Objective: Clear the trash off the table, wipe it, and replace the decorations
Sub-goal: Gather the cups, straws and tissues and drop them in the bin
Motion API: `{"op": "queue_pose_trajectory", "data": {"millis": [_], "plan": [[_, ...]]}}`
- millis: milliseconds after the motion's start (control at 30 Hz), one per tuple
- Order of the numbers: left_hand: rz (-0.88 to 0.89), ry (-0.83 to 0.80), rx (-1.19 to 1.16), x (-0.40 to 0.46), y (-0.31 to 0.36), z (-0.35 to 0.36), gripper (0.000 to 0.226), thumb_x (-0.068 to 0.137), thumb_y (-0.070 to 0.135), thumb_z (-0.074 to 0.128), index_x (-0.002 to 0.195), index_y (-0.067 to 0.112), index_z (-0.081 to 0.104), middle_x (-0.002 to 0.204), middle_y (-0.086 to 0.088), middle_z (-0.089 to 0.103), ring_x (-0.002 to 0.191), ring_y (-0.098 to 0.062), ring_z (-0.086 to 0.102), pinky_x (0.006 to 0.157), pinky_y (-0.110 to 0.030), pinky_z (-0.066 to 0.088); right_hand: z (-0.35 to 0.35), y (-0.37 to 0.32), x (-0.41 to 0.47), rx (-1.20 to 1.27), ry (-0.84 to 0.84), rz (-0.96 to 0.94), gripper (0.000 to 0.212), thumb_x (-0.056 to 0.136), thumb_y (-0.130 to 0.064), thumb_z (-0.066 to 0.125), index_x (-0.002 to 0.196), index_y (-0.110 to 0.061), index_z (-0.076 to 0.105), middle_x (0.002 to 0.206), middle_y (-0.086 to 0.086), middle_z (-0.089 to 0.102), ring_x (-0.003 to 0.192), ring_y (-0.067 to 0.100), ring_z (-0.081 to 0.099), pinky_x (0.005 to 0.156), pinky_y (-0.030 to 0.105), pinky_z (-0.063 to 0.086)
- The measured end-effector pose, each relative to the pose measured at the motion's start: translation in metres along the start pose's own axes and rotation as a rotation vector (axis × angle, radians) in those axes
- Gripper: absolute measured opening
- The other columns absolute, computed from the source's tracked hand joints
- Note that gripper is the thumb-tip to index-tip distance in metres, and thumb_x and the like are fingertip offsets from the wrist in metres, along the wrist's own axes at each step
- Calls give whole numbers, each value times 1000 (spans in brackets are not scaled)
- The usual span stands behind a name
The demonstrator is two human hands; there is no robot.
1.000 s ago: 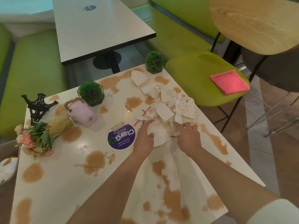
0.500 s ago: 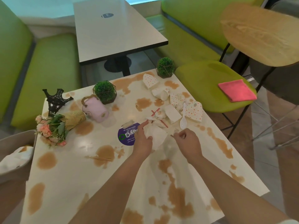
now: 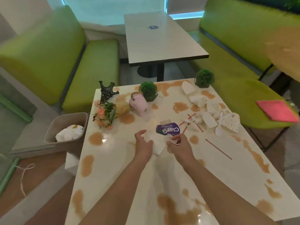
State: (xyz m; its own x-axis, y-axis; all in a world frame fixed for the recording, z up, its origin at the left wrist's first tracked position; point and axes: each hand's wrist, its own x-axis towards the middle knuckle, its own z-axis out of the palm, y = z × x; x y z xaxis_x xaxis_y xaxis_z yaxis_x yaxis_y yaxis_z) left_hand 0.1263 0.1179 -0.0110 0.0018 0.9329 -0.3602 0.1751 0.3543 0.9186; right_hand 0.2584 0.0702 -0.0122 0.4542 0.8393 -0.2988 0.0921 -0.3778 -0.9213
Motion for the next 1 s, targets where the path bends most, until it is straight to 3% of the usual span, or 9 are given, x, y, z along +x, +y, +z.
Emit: {"op": "queue_pose_trajectory", "data": {"millis": [67, 200, 367, 500, 733, 833, 933, 1000], "plan": [[-12, 22, -16, 4, -1, -29, 45, 94, 6, 51, 130, 26, 32, 120, -7, 52, 98, -21, 58, 83, -35, 51, 25, -10, -5, -8, -43, -4, 22, 89, -15, 68, 105, -14, 53, 98, 2, 54, 75, 14, 53, 62, 21, 41], [-27, 127, -100, 25, 3, -106, 45, 93, 10, 59, 128, 28, 36, 117, -3, 54, 90, -14, 58, 82, -34, 51, 93, -42, -10, -5, -122, -28, 33, 86, -15, 73, 109, -15, 49, 93, 2, 54, 70, 12, 55, 63, 26, 45], [-19, 263, -30, 69, 5, -213, 44, 96, 16, 59, 135, 23, 39, 123, -1, 53, 105, -18, 53, 89, -34, 49, 196, -79, -12, -36, -216, -55, 35, 85, -18, 75, 109, -18, 51, 91, -1, 58, 68, 12, 59, 61, 25, 44], [-76, 382, -15, 106, 1, -285, 42, 97, 14, 55, 135, 23, 40, 124, -5, 53, 99, -22, 54, 62, -28, 51, 268, -94, -3, -34, -253, -54, 35, 81, -20, 78, 104, -22, 51, 98, 2, 62, 85, 21, 63, 68, 30, 49], [-160, 440, -47, 175, -7, -374, 48, 94, 0, 54, 133, 22, 39, 132, -7, 45, 95, -26, 59, 49, -28, 56, 358, -108, 19, -96, -265, -55, 27, 85, -13, 72, 103, -21, 53, 96, 2, 60, 81, 17, 60, 71, 32, 52], [-210, 398, -62, 200, -16, -397, 56, 93, 1, 56, 139, 26, 35, 131, -5, 44, 91, -25, 60, 61, -32, 59, 388, -110, 32, -152, -266, -67, 23, 87, -14, 68, 104, -20, 55, 94, 1, 60, 81, 17, 62, 64, 27, 50], [-289, 332, -16, 215, -25, -410, 66, 92, 12, 61, 148, 27, 28, 132, -2, 50, 102, -26, 61, 78, -38, 59, 411, -110, 44, -209, -264, -98, 20, 88, -14, 65, 106, -17, 58, 93, -2, 60, 75, 7, 57, 50, 12, 38], [-310, 286, 98, 221, -36, -415, 66, 89, 23, 62, 147, 26, 32, 138, 1, 51, 109, -25, 59, 92, -43, 54, 423, -109, 52, -235, -253, -127, 19, 88, -11, 64, 106, -15, 61, 94, 0, 60, 73, 5, 54, 49, 9, 38]]}}
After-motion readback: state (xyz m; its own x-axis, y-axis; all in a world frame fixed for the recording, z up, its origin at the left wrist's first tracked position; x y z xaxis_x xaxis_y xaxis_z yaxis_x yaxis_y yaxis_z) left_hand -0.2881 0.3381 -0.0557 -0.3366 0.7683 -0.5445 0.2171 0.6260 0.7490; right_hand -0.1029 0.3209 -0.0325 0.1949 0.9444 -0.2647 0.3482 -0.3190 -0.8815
